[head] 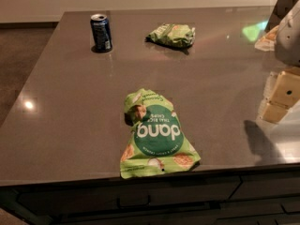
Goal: Move green rice chip bag near green jalapeno chip bag
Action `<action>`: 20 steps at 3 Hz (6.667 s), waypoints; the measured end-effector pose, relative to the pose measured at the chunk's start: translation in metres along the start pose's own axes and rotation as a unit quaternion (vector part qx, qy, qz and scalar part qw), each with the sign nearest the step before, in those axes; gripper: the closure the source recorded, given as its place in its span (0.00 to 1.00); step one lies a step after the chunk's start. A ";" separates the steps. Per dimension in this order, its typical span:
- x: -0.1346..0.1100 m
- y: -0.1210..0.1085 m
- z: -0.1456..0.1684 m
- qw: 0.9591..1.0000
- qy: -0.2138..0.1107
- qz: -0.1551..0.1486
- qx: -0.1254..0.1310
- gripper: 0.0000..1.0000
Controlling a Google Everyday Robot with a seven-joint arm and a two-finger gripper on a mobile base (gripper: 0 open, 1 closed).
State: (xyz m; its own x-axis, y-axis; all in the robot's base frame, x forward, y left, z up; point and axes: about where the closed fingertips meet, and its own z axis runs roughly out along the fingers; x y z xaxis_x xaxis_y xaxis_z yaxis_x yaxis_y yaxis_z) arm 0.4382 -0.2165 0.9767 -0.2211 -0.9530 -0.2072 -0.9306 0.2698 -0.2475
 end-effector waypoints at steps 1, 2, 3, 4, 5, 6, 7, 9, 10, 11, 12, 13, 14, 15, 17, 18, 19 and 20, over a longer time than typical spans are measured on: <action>0.000 0.000 0.000 1.000 0.000 0.000 0.000 0.00; -0.033 0.011 0.016 1.000 -0.016 0.015 -0.014 0.00; -0.064 0.022 0.037 0.998 -0.024 0.050 -0.031 0.00; -0.093 0.027 0.060 0.995 -0.029 0.088 -0.048 0.00; -0.126 0.033 0.087 0.987 -0.021 0.147 -0.061 0.00; -0.140 0.037 0.103 0.982 -0.010 0.175 -0.070 0.00; -0.149 0.047 0.121 0.979 0.008 0.188 -0.083 0.00; -0.159 0.056 0.140 0.975 0.027 0.196 -0.098 0.26; -0.167 0.055 0.140 0.976 0.028 0.189 -0.101 0.49; -0.179 0.040 0.126 0.981 0.021 0.168 -0.091 0.79; -0.189 0.018 0.110 0.985 0.007 0.157 -0.077 1.00; -0.186 -0.021 0.104 0.987 0.010 0.150 -0.063 1.00; -0.174 -0.087 0.100 0.988 0.009 0.148 -0.048 1.00; -0.168 -0.127 0.097 0.989 -0.001 0.147 -0.035 1.00; -0.144 -0.186 0.125 0.989 0.011 0.148 -0.007 0.76; -0.136 -0.199 0.135 0.988 0.019 0.152 0.003 0.53; -0.131 -0.209 0.139 0.988 0.027 0.153 0.018 0.29; -0.135 -0.214 0.144 0.988 0.021 0.151 0.023 0.00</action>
Offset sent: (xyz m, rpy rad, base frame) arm 0.0005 0.0779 -0.0260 0.1066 0.0714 -0.0386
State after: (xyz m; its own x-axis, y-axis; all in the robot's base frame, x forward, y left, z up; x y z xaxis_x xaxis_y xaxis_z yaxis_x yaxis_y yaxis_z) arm 0.7091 -0.1257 0.9209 -0.5003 -0.8324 -0.2384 -0.8062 0.5483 -0.2224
